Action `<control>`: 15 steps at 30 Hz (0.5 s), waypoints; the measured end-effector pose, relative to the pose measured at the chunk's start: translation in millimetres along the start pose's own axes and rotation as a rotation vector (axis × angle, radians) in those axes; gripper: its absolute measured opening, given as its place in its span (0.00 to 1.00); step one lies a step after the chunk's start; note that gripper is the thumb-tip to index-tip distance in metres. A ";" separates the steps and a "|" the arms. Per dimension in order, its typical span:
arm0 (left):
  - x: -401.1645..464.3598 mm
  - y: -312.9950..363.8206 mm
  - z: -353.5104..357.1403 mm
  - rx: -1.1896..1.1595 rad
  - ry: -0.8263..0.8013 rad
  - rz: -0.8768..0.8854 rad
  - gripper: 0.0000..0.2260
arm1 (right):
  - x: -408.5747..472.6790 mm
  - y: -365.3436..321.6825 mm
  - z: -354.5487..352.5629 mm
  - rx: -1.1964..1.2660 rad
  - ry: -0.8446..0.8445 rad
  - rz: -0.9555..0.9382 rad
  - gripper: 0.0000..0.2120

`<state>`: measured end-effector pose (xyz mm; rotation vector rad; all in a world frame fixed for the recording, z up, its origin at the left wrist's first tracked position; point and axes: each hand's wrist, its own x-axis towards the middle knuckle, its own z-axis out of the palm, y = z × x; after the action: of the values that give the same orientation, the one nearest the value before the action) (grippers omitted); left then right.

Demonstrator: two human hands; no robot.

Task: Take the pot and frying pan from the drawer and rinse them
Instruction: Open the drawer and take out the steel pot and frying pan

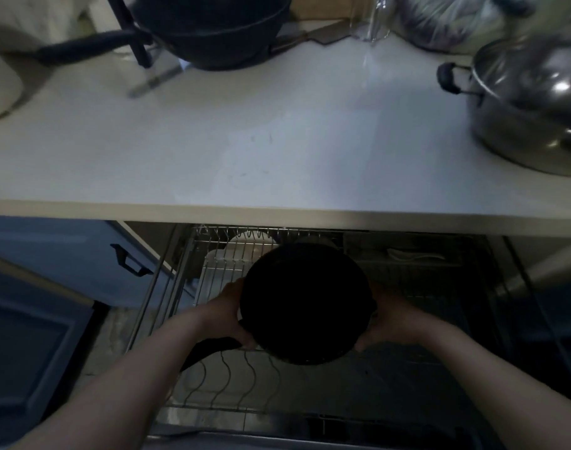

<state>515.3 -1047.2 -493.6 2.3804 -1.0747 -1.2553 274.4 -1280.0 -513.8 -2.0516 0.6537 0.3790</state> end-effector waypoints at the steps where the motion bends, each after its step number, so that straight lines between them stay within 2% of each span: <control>1: -1.8 7.0 -2.9 0.014 -0.015 0.004 0.58 | -7.9 -2.4 -5.5 0.011 -0.009 0.020 0.49; 3: -5.4 22.1 -8.2 0.030 -0.031 0.025 0.55 | -24.4 -8.0 -17.3 0.003 -0.008 0.059 0.38; 5: -10.2 37.3 -13.5 0.048 -0.049 0.045 0.52 | -41.8 -16.3 -28.5 -0.001 0.015 0.071 0.34; 13: -46.9 88.0 -35.1 0.134 -0.129 0.125 0.50 | -116.3 -47.1 -48.7 0.027 0.169 -0.002 0.55; 15: -61.7 93.6 -40.0 0.166 -0.150 0.130 0.50 | -135.3 -56.1 -47.2 0.010 0.180 0.000 0.52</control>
<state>478.4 -1074.0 -383.7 2.3173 -1.4057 -1.3652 198.0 -1254.7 -382.7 -2.0921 0.7620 0.1923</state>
